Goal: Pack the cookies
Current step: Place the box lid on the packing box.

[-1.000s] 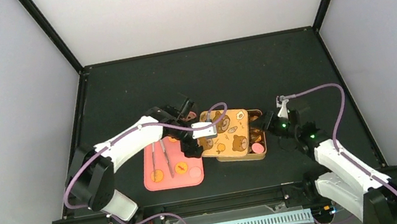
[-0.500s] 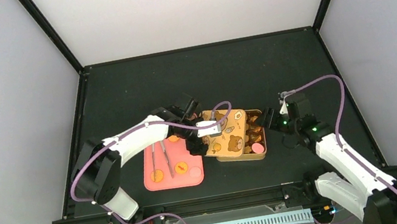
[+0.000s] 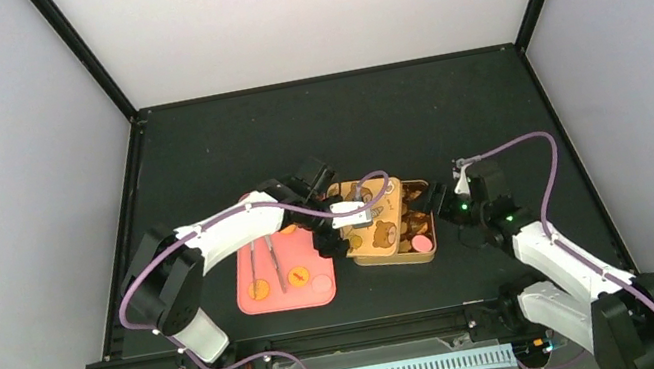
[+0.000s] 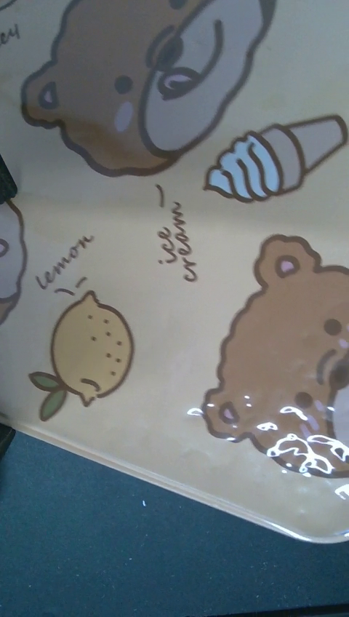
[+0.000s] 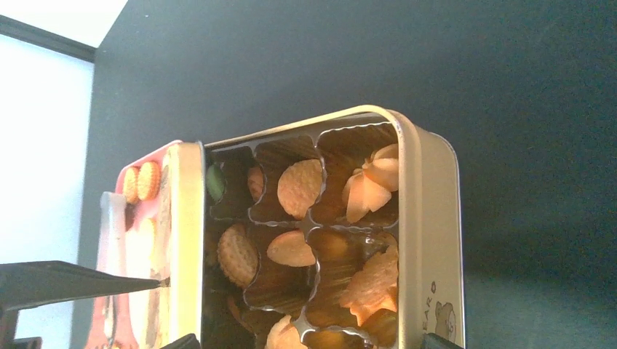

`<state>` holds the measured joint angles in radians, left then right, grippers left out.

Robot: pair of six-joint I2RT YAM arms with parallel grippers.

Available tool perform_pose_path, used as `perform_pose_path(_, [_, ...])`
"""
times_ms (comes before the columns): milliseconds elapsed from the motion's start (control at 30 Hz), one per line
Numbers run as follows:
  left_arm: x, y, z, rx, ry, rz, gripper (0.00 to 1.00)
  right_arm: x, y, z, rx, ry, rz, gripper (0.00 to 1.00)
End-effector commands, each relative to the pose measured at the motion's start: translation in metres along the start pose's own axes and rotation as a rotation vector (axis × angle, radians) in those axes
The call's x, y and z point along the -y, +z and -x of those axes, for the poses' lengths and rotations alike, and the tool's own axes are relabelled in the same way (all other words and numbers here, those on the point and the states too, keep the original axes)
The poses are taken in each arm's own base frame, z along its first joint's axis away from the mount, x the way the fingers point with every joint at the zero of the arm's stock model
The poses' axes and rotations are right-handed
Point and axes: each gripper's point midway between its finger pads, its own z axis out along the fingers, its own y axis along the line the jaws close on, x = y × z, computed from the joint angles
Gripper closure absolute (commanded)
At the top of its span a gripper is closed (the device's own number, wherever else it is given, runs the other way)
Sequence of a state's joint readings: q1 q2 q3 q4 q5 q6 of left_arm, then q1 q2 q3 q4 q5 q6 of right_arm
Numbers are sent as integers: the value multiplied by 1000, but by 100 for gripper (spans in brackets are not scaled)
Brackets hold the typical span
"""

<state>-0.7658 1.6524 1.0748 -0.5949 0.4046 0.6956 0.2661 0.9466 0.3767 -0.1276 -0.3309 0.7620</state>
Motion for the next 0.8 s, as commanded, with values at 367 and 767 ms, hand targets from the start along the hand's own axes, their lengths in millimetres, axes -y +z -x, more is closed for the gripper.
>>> perform_pose_path(367, [-4,-4,22,54,59,41,22,-30,15,-22,-34,44,120,19])
perform_pose_path(767, [15,3,22,6,224,67,23,-72,-6,-4,66,71,270,16])
